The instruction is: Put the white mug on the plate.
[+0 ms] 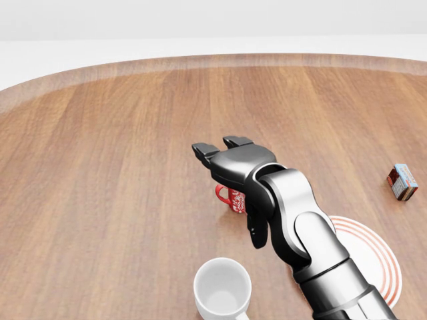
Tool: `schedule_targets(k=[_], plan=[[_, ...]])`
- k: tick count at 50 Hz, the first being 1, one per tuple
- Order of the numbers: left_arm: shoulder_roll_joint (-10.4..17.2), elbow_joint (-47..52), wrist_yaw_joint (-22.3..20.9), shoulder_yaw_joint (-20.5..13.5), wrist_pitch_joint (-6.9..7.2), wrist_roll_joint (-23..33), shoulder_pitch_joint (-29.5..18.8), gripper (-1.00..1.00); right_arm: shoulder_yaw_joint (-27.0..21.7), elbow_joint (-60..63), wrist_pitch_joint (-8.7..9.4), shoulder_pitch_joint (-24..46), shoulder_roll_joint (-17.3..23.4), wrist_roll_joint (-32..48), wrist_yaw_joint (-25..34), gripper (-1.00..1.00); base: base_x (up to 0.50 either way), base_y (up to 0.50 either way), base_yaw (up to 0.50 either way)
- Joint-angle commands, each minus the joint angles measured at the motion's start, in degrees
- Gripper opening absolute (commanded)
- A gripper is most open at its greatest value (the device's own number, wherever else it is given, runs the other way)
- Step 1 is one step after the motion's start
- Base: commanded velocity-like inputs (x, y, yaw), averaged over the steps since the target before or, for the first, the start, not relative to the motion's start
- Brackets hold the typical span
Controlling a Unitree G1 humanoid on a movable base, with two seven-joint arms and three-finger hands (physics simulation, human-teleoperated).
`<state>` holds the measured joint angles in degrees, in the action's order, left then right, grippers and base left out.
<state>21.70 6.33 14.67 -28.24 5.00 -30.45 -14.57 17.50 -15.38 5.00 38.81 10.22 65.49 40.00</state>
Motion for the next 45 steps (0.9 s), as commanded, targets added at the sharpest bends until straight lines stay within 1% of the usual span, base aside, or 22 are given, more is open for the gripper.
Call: schedule_targets(k=[1, 12, 19, 24, 25, 32, 38, 45], plan=[[-0.04, -0.32, -0.11, 0.06, 0.00, 0.10, -0.06, 1.00, -4.84, -3.62, 0.00, -3.63, -4.83, 5.47, 0.00, 1.00, 0.00, 0.00, 0.00], [-0.04, -0.51, -0.15, 0.07, 0.00, 0.11, -0.08, 1.00, -8.43, -6.64, 0.00, -6.29, -8.24, 11.16, 0.00, 1.00, 0.00, 0.00, 0.00], [-0.02, -0.46, -0.11, 0.14, 0.00, 0.12, -0.08, 1.00, -8.00, -5.25, 0.00, -9.23, -9.85, 14.30, 0.00, 1.00, 0.00, 0.00, 0.00], [-0.08, -0.33, -0.12, 0.18, 0.00, 0.21, -0.03, 1.00, -5.16, -3.76, 0.00, -10.72, -10.23, 14.78, 0.00, 1.00, 0.00, 0.00, 0.00], [-0.05, -0.37, -0.16, 0.12, 0.00, 0.17, -0.03, 1.00, -3.99, -3.07, 0.00, -11.01, -10.21, 14.85, 0.00, 1.00, 0.00, 0.00, 0.00], [-0.02, -0.40, -0.14, 0.11, 0.00, 0.04, -0.06, 1.00, 1.67, -0.17, 0.00, -12.39, -8.82, 12.68, 0.00, 1.00, 0.00, 0.00, 0.00], [-0.07, -0.15, -0.06, 0.09, 0.00, 0.08, 0.01, 1.00, 4.38, 0.56, 0.00, -11.36, -7.99, 10.95, 0.00, 1.00, 0.00, 0.00, 0.00], [-0.06, -0.18, -0.04, 0.11, 0.00, 0.04, -0.02, 1.00, 5.87, 0.51, 0.00, -10.48, -8.77, 10.76, 0.00, 1.00, 0.00, 0.00, 0.00]])
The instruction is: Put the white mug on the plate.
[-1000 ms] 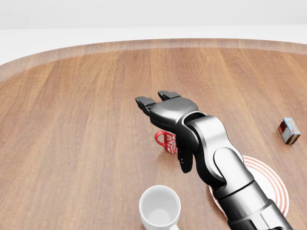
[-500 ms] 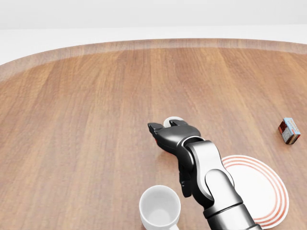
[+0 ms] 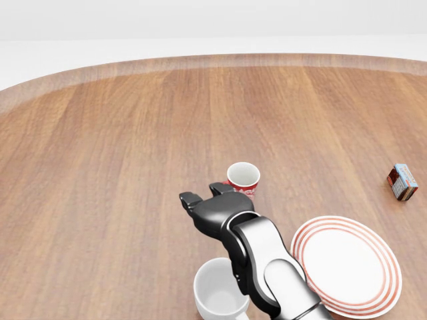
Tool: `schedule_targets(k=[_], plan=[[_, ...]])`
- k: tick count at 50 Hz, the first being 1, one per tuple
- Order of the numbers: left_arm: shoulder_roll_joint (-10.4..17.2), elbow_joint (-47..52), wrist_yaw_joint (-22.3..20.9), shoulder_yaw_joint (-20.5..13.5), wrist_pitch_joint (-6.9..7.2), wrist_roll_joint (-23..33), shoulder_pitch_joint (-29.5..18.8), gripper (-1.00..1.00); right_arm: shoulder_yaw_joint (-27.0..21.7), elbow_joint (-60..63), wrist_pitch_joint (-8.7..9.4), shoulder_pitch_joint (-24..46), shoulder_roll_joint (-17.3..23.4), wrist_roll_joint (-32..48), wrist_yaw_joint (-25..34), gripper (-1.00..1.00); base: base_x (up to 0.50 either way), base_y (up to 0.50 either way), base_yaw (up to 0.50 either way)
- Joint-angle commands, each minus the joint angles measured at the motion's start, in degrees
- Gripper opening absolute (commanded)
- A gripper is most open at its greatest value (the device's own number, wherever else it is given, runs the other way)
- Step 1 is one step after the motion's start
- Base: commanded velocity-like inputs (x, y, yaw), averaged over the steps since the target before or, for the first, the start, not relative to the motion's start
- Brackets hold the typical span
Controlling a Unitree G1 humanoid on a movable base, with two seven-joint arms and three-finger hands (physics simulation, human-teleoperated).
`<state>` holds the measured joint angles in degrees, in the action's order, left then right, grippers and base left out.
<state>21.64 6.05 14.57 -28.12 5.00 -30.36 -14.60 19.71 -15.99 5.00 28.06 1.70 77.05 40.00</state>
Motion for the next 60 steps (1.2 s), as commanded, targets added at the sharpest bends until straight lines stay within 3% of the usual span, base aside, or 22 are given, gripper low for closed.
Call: schedule_targets(k=[1, 8, 14, 24, 60], plan=[[0.02, 0.22, 0.10, -0.01, 0.00, -0.06, 0.03, 1.00, 3.96, 1.20, 0.00, 0.24, -0.33, -0.75, 0.00, 1.00, 0.00, 0.00, 0.00], [-0.01, -0.07, 0.02, -0.05, 0.00, -0.01, -0.05, 1.00, 4.08, 1.49, 0.00, -0.06, -0.90, -0.35, 0.00, 1.00, 0.00, 0.00, 0.00], [-0.08, -0.46, -0.15, 0.14, 0.00, 0.14, -0.03, 1.00, -1.79, 0.06, 0.00, -1.38, -4.78, 4.59, 0.00, 1.00, 0.00, 0.00, 0.00], [-0.18, -0.29, -0.10, 0.10, 0.00, 0.12, 0.11, 1.00, -5.87, -3.49, 0.00, -2.58, -8.23, 7.77, 0.00, 1.00, 0.00, 0.00, 0.00], [0.00, -0.15, 0.05, 0.05, 0.00, -0.06, -0.06, 1.00, -5.16, -12.92, 0.00, -3.36, -9.46, 5.96, 0.00, 1.00, 0.00, 0.00, 0.00]])
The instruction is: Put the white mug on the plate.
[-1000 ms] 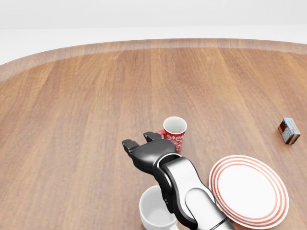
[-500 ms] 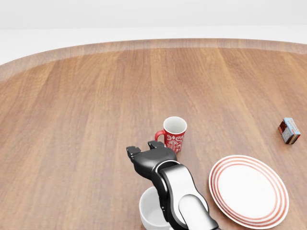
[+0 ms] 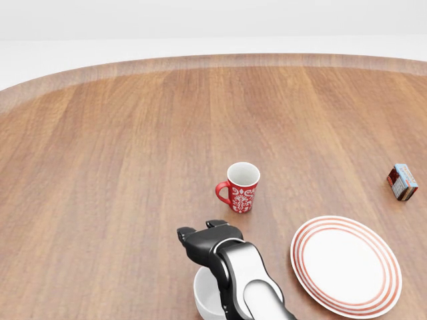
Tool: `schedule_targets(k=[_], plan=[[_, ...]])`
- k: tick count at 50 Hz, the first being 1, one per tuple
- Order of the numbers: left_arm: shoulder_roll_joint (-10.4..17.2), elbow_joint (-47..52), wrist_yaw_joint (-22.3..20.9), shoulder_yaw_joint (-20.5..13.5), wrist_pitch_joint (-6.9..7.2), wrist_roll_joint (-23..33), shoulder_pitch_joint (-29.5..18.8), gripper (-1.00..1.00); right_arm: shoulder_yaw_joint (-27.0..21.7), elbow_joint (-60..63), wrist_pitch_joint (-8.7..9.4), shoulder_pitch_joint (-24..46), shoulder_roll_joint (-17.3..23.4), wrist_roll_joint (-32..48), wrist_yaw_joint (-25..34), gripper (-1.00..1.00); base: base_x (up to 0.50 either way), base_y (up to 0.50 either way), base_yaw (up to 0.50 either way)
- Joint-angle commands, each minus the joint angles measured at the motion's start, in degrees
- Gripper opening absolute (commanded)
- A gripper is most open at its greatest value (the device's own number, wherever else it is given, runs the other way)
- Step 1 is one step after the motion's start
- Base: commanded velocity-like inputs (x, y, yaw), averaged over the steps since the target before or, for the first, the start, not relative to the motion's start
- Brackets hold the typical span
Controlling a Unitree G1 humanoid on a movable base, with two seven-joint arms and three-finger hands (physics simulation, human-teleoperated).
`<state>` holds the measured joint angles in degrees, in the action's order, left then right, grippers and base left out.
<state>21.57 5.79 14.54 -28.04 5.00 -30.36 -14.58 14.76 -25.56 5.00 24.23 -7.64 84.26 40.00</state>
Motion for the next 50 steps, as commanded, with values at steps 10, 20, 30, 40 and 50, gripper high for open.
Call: schedule_targets(k=[10, 20, 30, 40, 50], plan=[[0.03, -0.06, 0.02, 0.06, 0.00, 0.05, -0.11, 1.00, -0.47, -7.99, 0.00, 1.65, -0.06, -3.42, 0.00, 1.00, 0.00, 0.00, 0.00], [-0.08, -0.03, -0.06, 0.06, 0.00, 0.10, 0.04, 1.00, -0.51, -10.33, 0.00, 2.45, 0.17, -4.85, 0.00, 1.00, 0.00, 0.00, 0.00], [-0.19, -0.27, -0.16, 0.15, 0.00, 0.24, 0.06, 1.00, -0.06, -8.43, 0.00, 2.19, 0.31, -4.84, 0.00, -1.00, 0.00, 0.00, 0.00], [-0.27, -0.30, -0.14, 0.21, 0.00, 0.30, 0.14, 1.00, -0.79, -9.29, 0.00, 3.30, 0.59, -5.11, 0.00, -1.00, 0.00, 0.00, 0.00], [-0.32, 0.32, -0.07, 0.15, 0.00, 0.27, 0.22, 1.00, -3.39, -7.03, 0.00, 8.30, 2.75, -5.21, 0.00, -1.00, 0.00, 0.00, 0.00]])
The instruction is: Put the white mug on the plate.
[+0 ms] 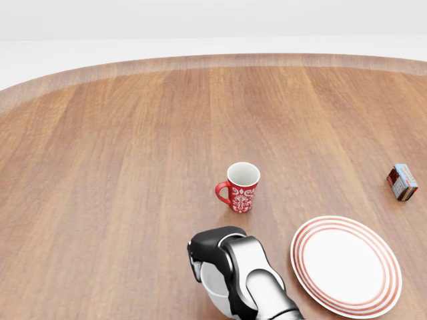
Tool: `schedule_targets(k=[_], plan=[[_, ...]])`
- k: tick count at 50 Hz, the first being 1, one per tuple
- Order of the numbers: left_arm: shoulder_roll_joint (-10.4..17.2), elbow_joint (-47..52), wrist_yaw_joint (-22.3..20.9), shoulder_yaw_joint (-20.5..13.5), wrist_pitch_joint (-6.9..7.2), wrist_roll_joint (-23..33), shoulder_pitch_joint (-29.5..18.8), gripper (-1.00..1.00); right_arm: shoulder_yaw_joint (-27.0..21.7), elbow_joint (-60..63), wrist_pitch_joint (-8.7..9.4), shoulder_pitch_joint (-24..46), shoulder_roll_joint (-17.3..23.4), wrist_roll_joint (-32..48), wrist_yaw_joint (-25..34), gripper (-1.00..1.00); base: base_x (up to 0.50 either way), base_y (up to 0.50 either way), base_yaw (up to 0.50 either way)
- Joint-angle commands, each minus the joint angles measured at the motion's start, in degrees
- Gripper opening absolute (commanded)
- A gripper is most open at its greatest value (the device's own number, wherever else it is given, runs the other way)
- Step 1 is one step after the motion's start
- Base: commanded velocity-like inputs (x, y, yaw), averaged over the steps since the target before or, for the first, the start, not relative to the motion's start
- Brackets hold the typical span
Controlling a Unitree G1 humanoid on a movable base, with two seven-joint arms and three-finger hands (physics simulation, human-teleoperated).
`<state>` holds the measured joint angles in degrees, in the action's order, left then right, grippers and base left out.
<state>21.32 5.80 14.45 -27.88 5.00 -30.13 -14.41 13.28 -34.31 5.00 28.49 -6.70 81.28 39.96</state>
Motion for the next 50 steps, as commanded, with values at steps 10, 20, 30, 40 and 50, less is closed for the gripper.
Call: schedule_targets(k=[10, 20, 30, 40, 50], plan=[[-0.06, 0.03, 0.04, 0.10, 0.00, 0.10, -0.08, 1.00, -9.25, 1.41, 0.00, 13.73, 9.49, -6.57, 0.04, -1.00, 0.00, 0.00, 0.00], [-0.05, 0.04, 0.09, 0.08, 0.00, 0.15, -0.10, 1.00, -14.06, -13.00, 0.00, 24.34, 20.42, -19.51, 0.04, -1.00, 0.00, 0.00, 0.00], [0.08, -0.47, 0.04, 0.15, 0.00, 0.26, -0.35, 1.00, -16.01, -27.66, 0.00, 33.59, 31.25, -26.76, -0.48, -1.00, 0.00, 0.00, 0.00], [0.06, -0.14, 0.17, 0.14, 0.00, 0.22, -0.24, 1.00, -16.94, -32.80, 0.00, 32.16, 35.76, -32.67, -10.25, -1.00, 0.00, 0.00, 0.00], [0.11, 0.26, 0.25, -0.04, 0.00, -0.03, -0.13, 1.00, -17.65, -35.31, 0.00, 29.85, 38.24, -37.29, -17.90, -1.00, 0.00, 0.00, 0.00]])
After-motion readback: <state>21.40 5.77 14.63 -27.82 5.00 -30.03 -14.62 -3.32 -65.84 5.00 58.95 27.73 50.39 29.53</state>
